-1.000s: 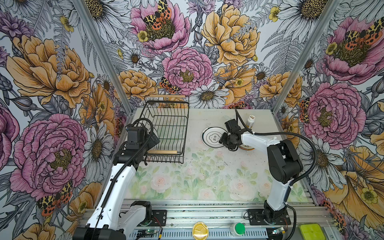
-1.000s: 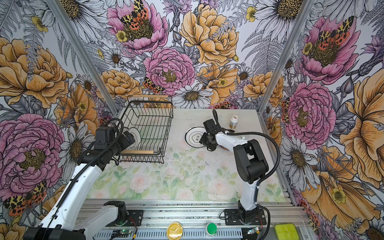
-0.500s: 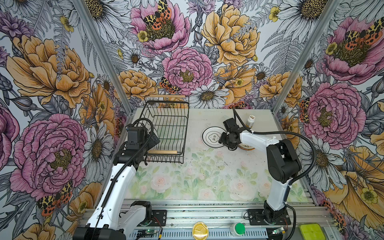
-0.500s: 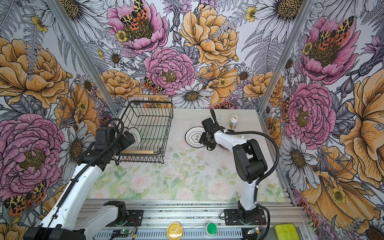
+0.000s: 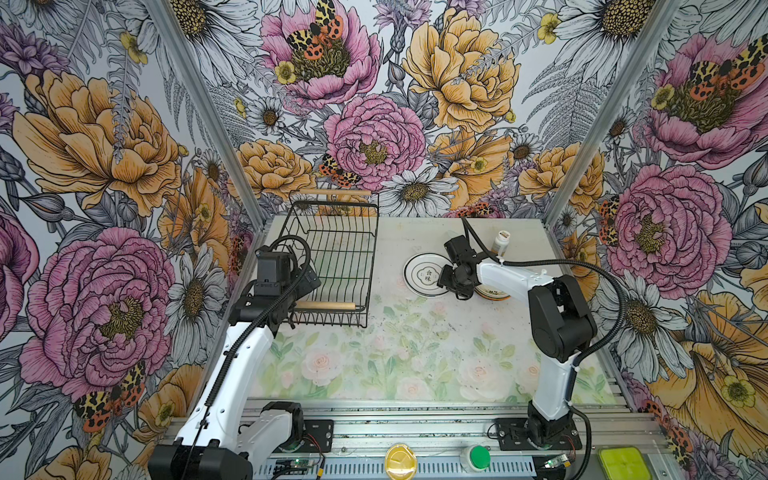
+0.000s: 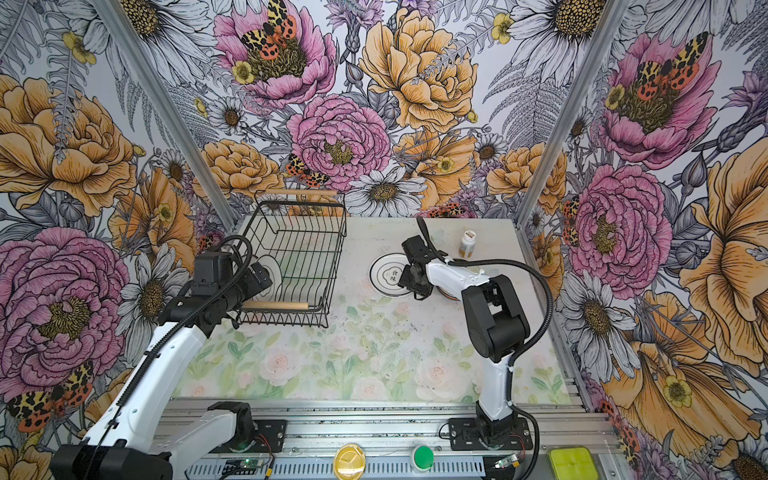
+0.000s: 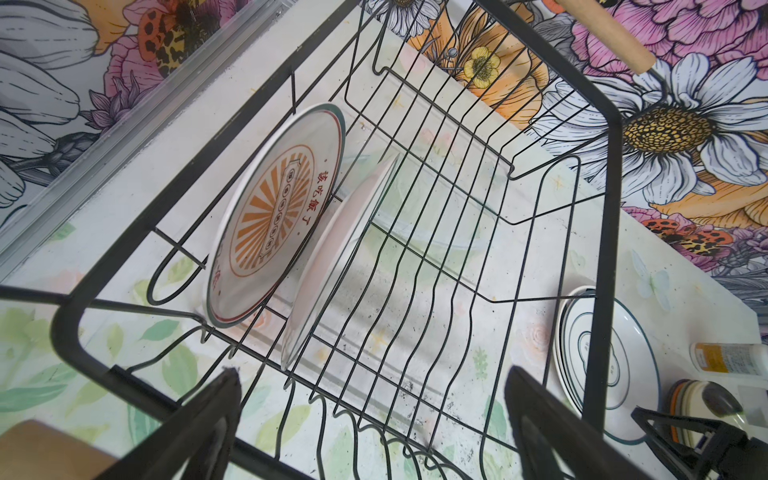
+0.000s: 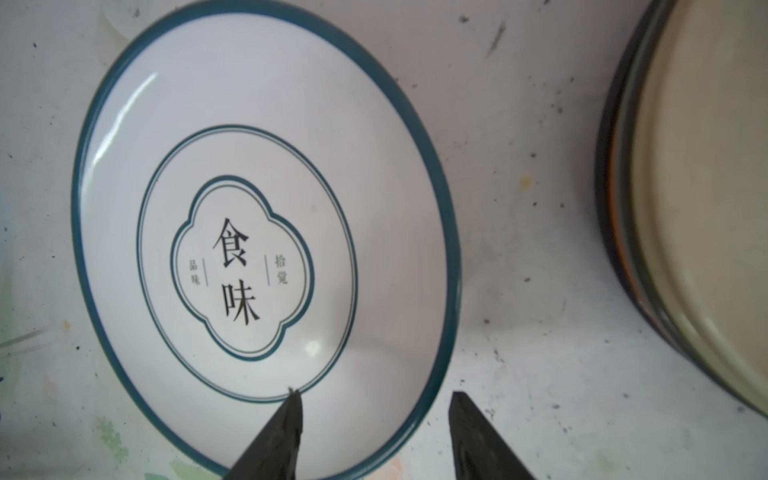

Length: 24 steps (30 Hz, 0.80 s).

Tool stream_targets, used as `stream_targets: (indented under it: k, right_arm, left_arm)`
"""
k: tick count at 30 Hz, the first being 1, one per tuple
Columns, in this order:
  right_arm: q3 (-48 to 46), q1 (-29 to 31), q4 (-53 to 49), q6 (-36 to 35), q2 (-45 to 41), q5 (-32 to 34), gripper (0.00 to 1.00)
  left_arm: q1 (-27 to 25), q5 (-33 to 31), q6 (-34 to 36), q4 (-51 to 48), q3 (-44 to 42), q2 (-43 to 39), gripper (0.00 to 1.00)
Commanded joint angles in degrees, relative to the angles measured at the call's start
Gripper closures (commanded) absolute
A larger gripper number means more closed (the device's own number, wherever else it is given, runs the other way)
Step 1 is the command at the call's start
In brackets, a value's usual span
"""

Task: Unload the plates from the dish rack
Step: 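Lay the plate flat with the right gripper while the left hovers over the rack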

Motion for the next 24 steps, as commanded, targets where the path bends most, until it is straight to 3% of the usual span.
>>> stream_targets:
  k: [1, 24]
  right_arm:
    - [2.42, 0.17, -0.56, -1.53, 1.87, 1.52, 0.42]
    - [11.76, 1.13, -8.57, -7.22, 9.25, 4.61, 0.4]
  left_arm:
    - [0.85, 0.59, 1.42, -1.48, 1.58, 0.47, 0.01]
    - [1.6, 1.23, 2.34, -1.39, 1.67, 3.13, 0.01]
